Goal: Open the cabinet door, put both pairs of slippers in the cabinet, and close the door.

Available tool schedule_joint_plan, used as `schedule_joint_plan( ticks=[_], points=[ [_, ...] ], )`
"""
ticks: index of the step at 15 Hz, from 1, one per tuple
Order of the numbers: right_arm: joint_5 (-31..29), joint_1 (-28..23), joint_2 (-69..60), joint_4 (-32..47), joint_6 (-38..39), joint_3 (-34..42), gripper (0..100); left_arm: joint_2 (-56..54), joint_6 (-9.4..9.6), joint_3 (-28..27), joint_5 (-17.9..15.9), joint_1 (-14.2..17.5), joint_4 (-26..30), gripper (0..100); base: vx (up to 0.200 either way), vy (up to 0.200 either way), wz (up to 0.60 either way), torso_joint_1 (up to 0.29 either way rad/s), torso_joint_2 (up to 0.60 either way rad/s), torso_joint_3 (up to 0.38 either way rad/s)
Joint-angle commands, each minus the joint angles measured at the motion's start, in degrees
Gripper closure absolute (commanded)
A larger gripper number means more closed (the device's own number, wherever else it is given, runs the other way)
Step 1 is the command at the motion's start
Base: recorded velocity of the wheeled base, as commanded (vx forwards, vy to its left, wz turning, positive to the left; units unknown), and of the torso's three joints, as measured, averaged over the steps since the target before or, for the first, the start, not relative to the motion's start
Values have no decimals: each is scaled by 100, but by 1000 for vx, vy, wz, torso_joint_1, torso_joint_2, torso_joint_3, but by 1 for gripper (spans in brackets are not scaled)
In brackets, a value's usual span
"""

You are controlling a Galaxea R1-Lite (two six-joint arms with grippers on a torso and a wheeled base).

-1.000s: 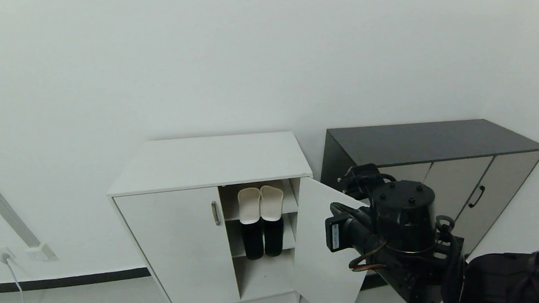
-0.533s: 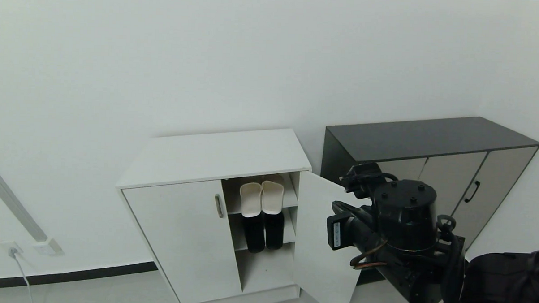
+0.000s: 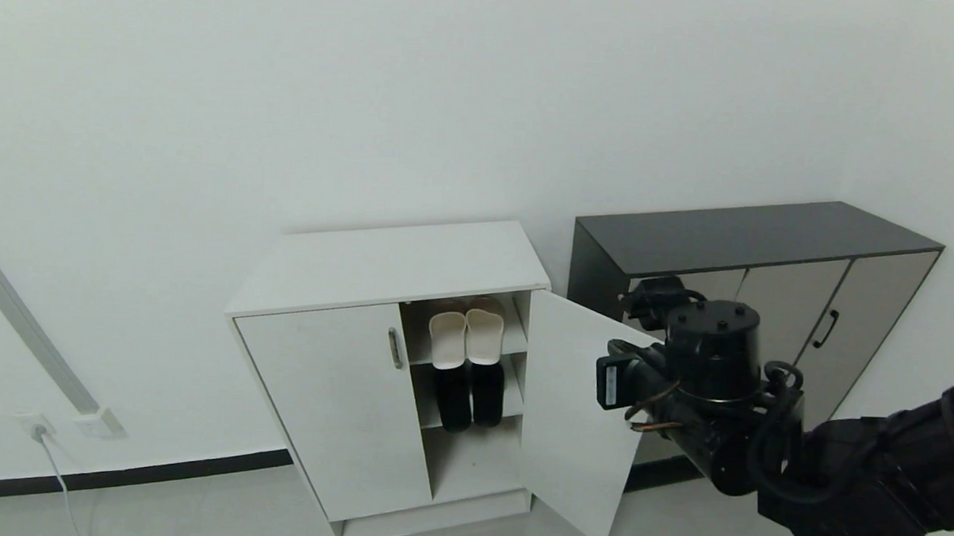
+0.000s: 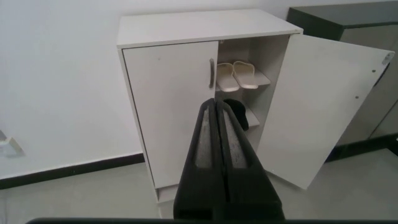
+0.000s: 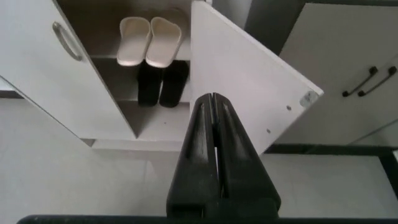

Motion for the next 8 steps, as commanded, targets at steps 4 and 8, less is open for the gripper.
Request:
schedule_joint_plan(
  ticks=[4, 8],
  points=[
    [526, -881, 592, 360, 1, -1108, 100, 4, -4, -1, -5, 5, -1, 100, 0, 0, 0, 0, 0, 0],
    [711, -1198, 988, 1045, 45, -2145, 100, 4, -4, -1, -5, -4, -1, 100, 0, 0, 0, 0, 0, 0]
  ],
)
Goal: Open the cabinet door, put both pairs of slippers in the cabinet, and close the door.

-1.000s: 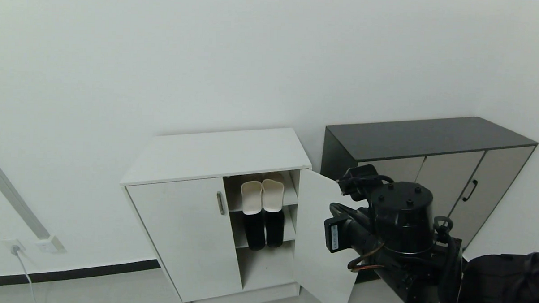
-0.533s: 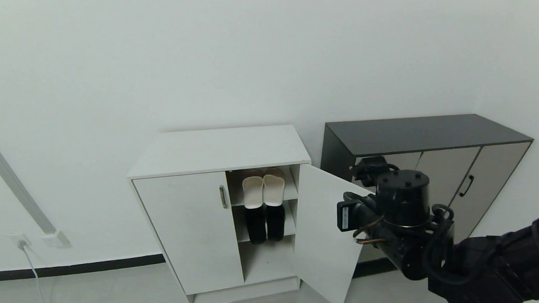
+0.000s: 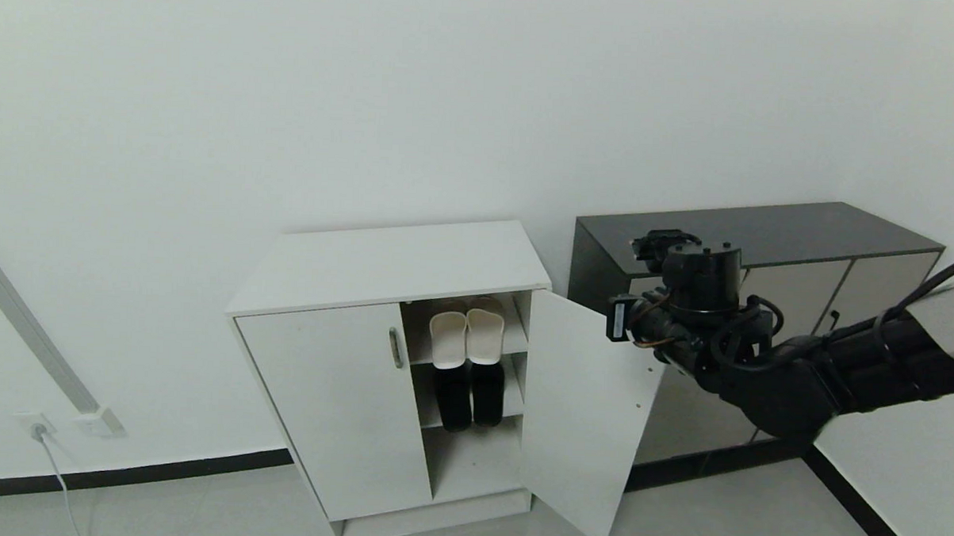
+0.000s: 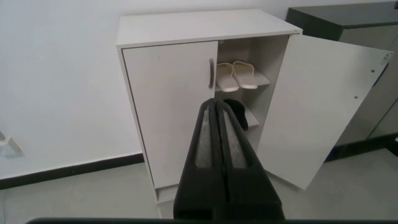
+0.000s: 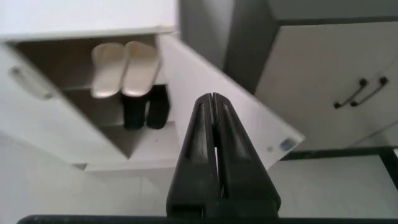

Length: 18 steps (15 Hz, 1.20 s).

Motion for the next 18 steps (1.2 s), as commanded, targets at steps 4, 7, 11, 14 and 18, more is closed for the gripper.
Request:
schedule_joint_plan(
  ticks=[4, 7, 11, 14, 18],
  points=[
    [58, -347, 720, 252, 11, -1080, 100, 4, -4, 1, 9, 5, -1, 100, 0, 0, 0, 0, 0, 0],
    [207, -461, 904, 243, 20, -1203, 100, 4, -13, 1, 9, -4, -1, 100, 0, 0, 0, 0, 0, 0],
    [304, -584, 1001, 226, 20, -1247, 100, 4, -13, 1, 9, -4, -1, 100, 0, 0, 0, 0, 0, 0],
    [322, -610, 1159, 199, 28, -1256, 100, 4, -13, 1, 9, -4, -1, 100, 0, 0, 0, 0, 0, 0],
    [322, -733, 1520, -38, 28, -1379, 100, 4, -13, 1, 9, 5, -1, 100, 0, 0, 0, 0, 0, 0]
  ],
)
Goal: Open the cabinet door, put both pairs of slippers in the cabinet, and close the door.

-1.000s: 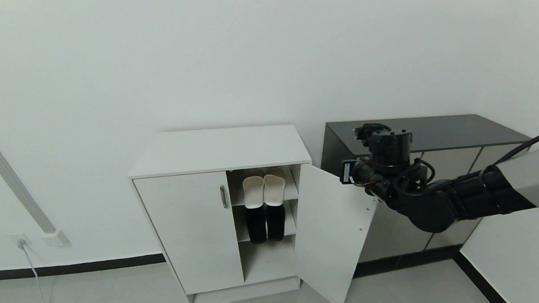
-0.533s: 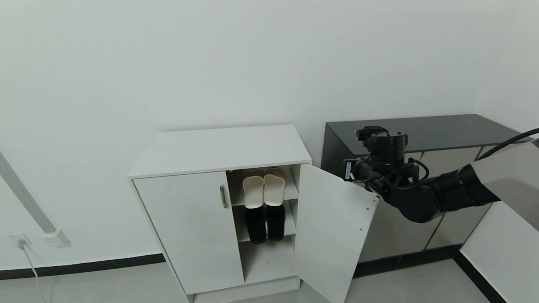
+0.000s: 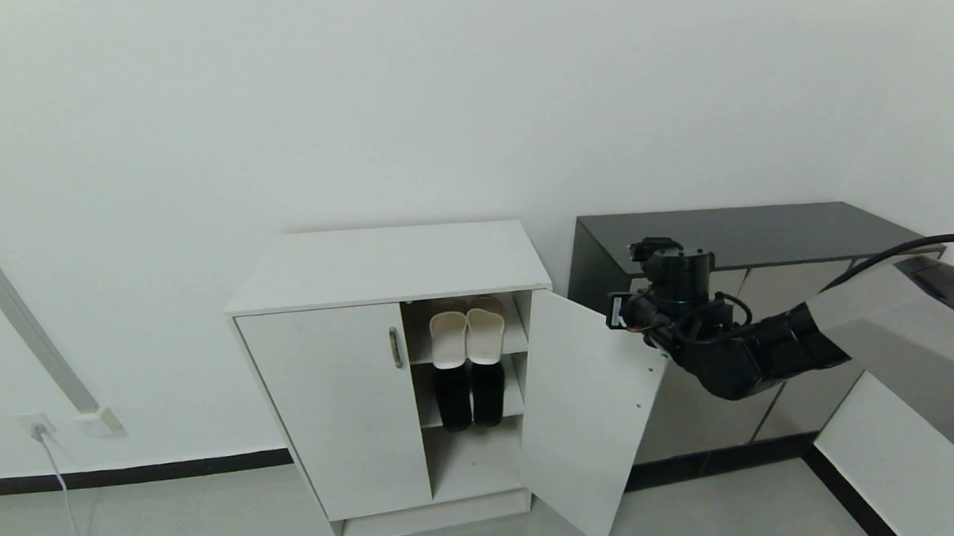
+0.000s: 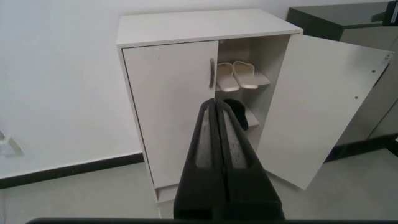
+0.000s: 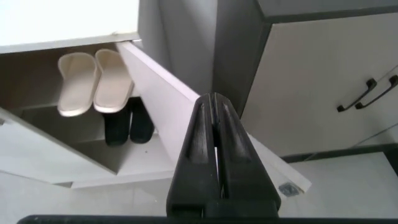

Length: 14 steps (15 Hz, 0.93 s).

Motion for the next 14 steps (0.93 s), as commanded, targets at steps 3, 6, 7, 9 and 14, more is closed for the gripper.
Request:
schedule_joint_plan(
  ticks=[3, 6, 7, 9, 14],
  points=[
    [-8, -135, 382, -36, -1, -106, 100, 4, -4, 1, 1, -4, -1, 100, 0, 0, 0, 0, 0, 0],
    [-8, -249, 523, -36, -1, -203, 100, 4, -4, 1, 1, -4, -1, 100, 0, 0, 0, 0, 0, 0],
    [-8, -276, 567, -36, -1, -212, 100, 4, -4, 1, 1, 5, -1, 100, 0, 0, 0, 0, 0, 0],
    [-8, -320, 655, -45, -1, -247, 100, 4, -4, 1, 1, 5, -1, 100, 0, 0, 0, 0, 0, 0],
    [-8, -408, 760, -36, -1, -300, 100, 4, -4, 1, 1, -4, -1, 100, 0, 0, 0, 0, 0, 0]
  ],
)
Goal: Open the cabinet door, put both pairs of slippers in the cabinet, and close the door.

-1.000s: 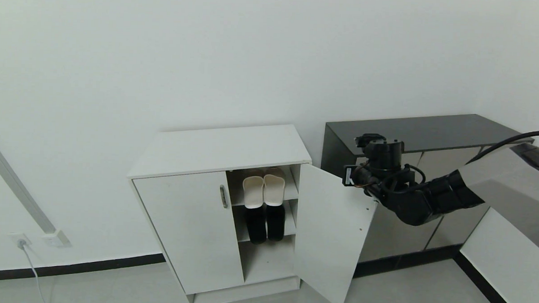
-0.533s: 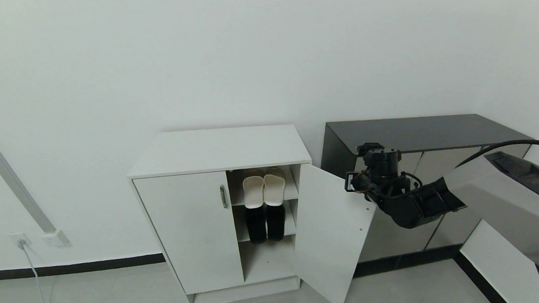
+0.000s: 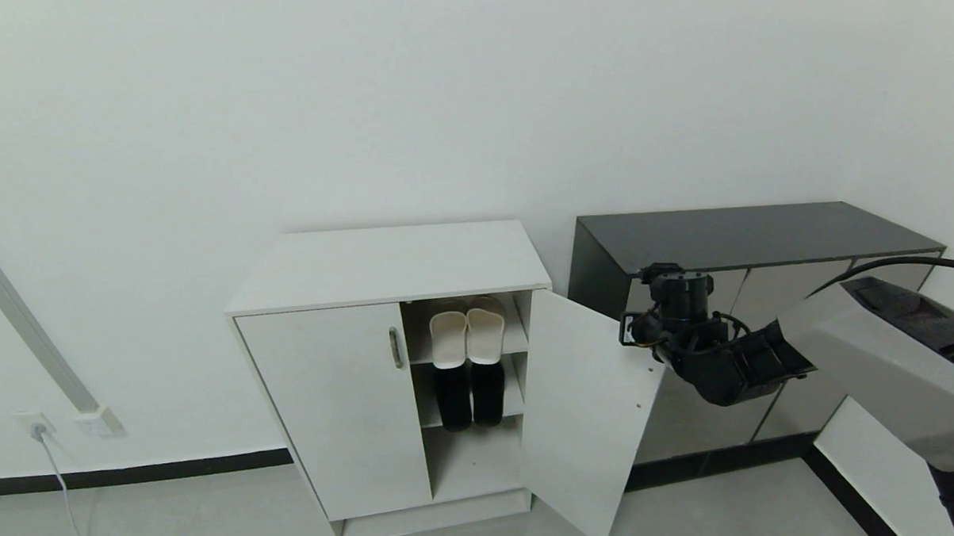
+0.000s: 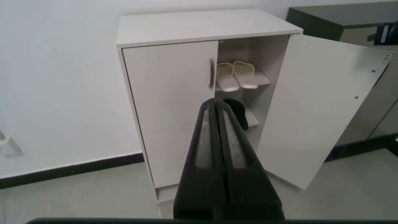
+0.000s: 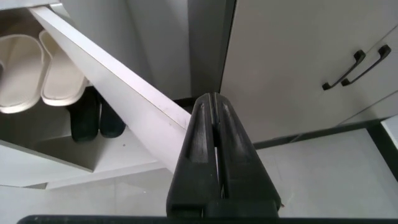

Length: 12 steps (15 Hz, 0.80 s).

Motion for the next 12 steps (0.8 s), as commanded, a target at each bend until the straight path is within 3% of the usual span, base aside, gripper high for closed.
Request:
schedule_joint_plan(
  ticks=[1, 12],
  points=[
    [1, -8, 30, 2, -1, -5, 100, 4, -2, 1, 1, 5, -1, 100, 0, 0, 0, 0, 0, 0],
    [-17, 71, -155, 99, -10, 303, 100, 4, -2, 1, 1, 5, -1, 100, 0, 0, 0, 0, 0, 0]
  ],
)
